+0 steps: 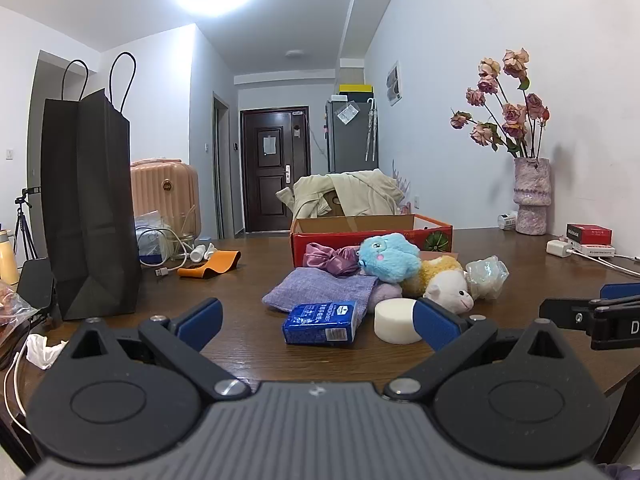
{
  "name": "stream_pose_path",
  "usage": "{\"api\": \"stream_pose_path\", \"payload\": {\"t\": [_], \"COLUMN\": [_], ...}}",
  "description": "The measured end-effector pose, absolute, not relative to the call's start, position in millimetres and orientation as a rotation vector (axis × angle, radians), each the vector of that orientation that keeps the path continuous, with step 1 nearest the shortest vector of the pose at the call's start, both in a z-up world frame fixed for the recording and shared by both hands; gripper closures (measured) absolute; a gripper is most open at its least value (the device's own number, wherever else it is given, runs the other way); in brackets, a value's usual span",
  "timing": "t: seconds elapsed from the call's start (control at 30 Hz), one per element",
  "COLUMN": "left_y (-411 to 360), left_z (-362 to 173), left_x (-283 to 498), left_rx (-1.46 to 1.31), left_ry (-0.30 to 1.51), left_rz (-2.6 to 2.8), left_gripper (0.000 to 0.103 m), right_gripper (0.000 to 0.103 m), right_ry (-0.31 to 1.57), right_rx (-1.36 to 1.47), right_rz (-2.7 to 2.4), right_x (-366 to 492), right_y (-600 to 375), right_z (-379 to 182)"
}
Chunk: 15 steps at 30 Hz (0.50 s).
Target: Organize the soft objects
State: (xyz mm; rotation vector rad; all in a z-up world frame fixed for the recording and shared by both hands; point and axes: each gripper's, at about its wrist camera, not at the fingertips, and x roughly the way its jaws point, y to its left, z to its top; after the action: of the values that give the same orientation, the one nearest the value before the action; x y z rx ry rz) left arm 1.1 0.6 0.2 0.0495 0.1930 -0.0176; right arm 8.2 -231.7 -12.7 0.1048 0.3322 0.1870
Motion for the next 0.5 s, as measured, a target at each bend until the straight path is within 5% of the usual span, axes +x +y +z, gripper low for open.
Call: {"api": "stream_pose_path", "payload": {"t": [0.5], "left_y": [-0.4], "left_z": [0.5], "left_x": [0.3], "left_rx": [0.052], "left_ry": [0.192], "left_rz": [-0.020], "left_gripper": [0.000], "right_gripper": [0.000], "right_ry": [0.332], "right_rx": [0.106], "right_rz": [0.190], "right_x": [8.2], "right_y": [-231.7], "right_z": [-14.3]}}
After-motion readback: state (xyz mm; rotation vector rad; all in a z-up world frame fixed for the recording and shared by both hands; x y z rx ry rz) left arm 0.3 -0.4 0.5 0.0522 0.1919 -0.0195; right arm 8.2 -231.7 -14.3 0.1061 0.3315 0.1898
